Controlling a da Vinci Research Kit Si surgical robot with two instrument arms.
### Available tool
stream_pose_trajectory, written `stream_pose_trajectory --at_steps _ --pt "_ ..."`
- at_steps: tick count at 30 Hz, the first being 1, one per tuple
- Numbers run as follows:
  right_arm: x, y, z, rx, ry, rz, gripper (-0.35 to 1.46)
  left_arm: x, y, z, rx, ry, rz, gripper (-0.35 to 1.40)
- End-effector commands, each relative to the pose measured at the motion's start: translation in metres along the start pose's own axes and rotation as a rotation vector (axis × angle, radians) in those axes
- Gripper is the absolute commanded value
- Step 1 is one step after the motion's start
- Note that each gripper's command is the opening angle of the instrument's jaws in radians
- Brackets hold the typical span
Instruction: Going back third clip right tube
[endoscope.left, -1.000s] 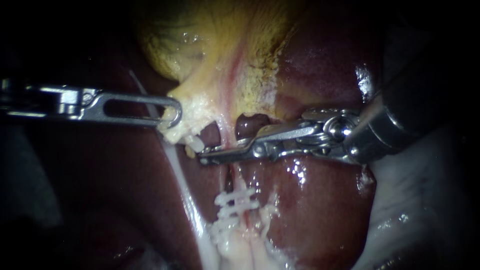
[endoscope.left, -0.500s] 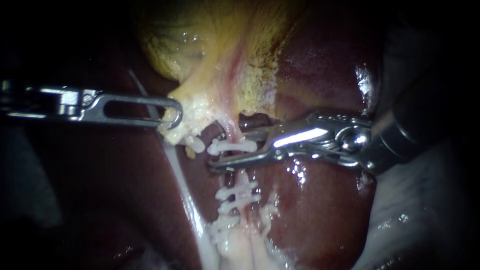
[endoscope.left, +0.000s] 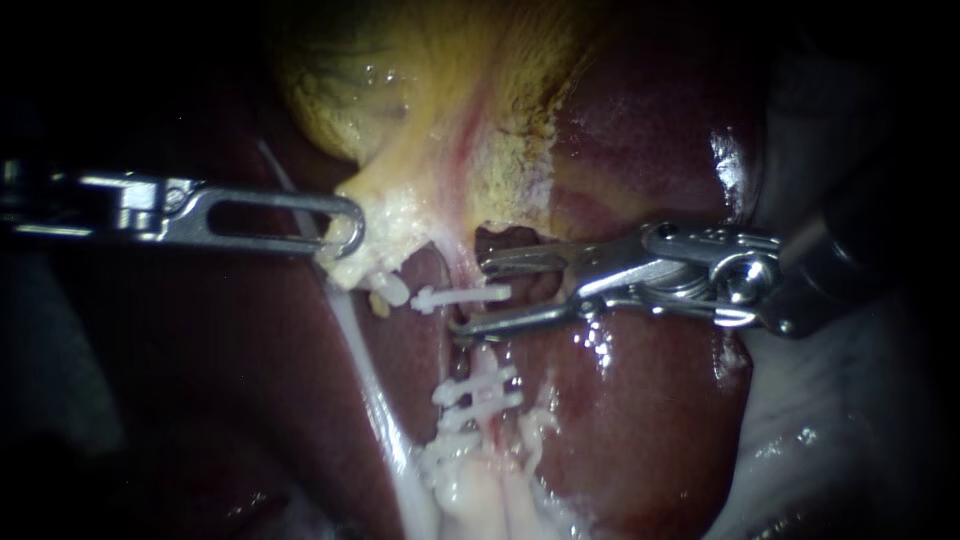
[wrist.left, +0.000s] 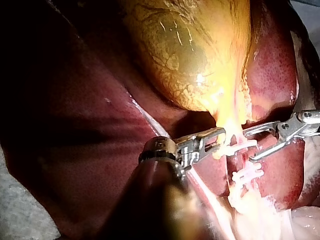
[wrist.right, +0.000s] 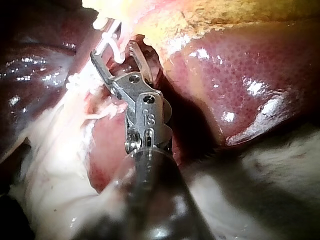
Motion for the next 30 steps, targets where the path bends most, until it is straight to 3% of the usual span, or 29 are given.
stream_pose_trajectory --at_steps 1,17,23,30 --pt "-0.0001 0.0 -0.0004 -0.004 0.0 -0.018 0.5 0.0 0.0 0.0 0.001 0.001 -0.002 -0.35" --pt "0.0006 -0.0014 -0.01 -0.025 -0.01 -0.249 0.5 0.0002 0.0001 0.0002 0.001 0.0 -0.001 -0.35" --pt "0.0009 -0.0018 -0.0113 -0.022 -0.011 -0.262 0.5 0.0006 0.0003 0.0011 0.004 0.002 0.002 -0.35" --pt "0.001 -0.0022 -0.0114 -0.02 -0.011 -0.262 0.5 0.0007 0.0015 0.0035 0.006 0.003 0.032 -0.35"
